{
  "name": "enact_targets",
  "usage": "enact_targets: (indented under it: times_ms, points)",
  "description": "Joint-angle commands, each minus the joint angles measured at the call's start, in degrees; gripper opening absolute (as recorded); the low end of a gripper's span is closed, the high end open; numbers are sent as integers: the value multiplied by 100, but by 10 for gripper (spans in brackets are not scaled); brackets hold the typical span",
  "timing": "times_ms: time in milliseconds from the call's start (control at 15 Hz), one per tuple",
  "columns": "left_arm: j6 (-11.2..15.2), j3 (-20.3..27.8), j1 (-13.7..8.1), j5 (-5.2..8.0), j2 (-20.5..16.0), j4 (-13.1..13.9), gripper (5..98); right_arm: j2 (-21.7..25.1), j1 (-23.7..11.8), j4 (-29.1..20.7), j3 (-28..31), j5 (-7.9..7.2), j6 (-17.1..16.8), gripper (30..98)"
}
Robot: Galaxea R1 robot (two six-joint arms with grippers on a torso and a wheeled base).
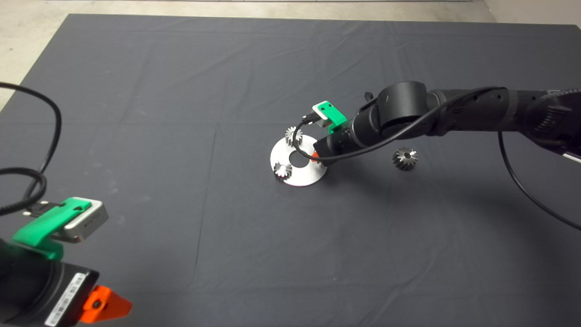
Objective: Remove an incorrectly installed larger gear and replace it with the correct smaller gear
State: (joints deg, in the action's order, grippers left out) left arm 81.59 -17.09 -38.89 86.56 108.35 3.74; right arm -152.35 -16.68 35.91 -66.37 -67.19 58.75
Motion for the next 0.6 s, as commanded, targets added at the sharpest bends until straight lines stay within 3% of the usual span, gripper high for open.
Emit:
enact_targets:
  times_ms: [0,533]
  points:
    - [6,102,-5,1,-98,109,982,33,-161,-199,164,22,-13,421]
    - [6,102,4,-16,-98,109,982,95,-134,-173,363,-65,-83,421]
